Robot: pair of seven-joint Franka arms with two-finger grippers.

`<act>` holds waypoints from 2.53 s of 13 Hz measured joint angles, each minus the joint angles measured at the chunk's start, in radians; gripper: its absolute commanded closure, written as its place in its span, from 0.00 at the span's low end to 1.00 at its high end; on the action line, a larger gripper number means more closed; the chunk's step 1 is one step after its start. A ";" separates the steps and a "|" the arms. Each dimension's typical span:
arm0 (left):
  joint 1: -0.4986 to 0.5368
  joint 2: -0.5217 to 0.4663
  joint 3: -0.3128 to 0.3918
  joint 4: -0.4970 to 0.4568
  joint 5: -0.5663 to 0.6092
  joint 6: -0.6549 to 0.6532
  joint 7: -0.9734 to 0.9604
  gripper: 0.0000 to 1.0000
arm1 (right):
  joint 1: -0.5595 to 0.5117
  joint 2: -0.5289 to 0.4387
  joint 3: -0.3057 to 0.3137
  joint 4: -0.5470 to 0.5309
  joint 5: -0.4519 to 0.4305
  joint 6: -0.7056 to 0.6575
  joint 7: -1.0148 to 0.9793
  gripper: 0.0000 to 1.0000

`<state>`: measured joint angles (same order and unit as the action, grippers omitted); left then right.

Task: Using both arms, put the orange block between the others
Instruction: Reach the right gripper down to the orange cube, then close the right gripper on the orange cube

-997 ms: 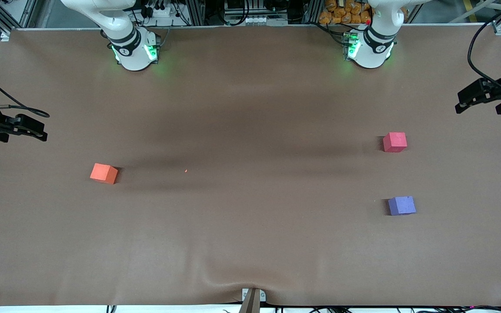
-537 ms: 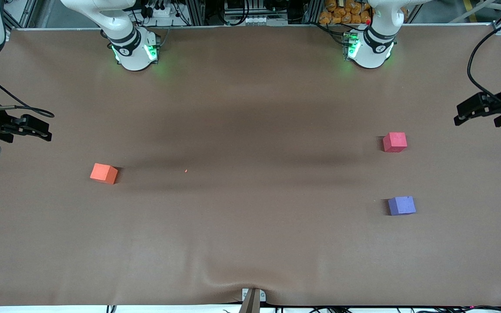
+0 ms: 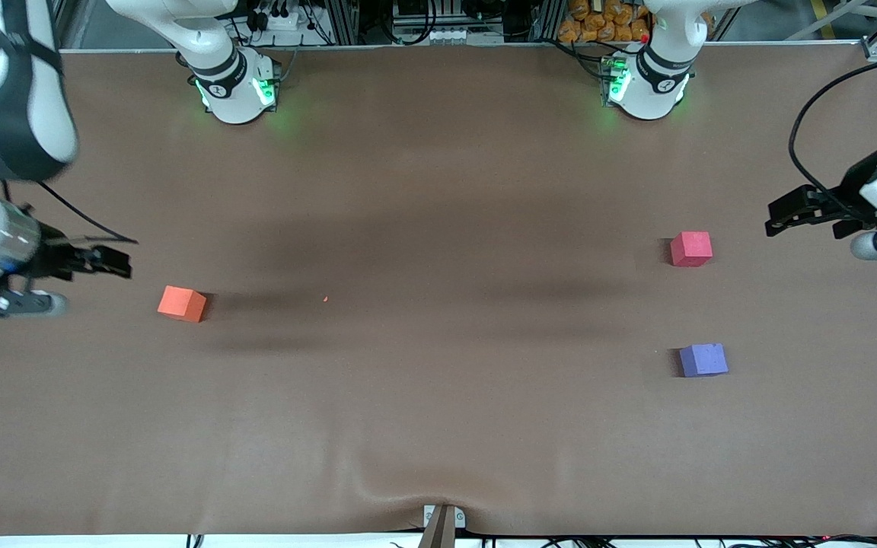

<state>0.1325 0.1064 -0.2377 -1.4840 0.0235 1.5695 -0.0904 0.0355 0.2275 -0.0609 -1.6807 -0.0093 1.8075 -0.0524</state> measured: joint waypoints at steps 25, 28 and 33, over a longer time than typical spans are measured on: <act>0.004 0.029 -0.051 -0.039 0.033 0.011 -0.131 0.00 | -0.074 0.362 0.001 -0.086 0.070 0.281 0.040 0.00; 0.004 0.029 -0.051 -0.041 0.033 0.011 -0.131 0.00 | -0.075 0.387 0.000 -0.101 0.070 0.279 0.041 0.29; 0.004 0.029 -0.051 -0.044 0.033 0.013 -0.131 0.00 | -0.074 0.398 0.000 -0.100 0.071 0.285 0.042 0.54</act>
<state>0.1369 0.1353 -0.2885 -1.5278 0.0567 1.5821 -0.2210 -0.0389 0.6257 -0.0607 -1.7803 0.0620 2.0927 -0.0107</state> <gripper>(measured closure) 0.000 0.388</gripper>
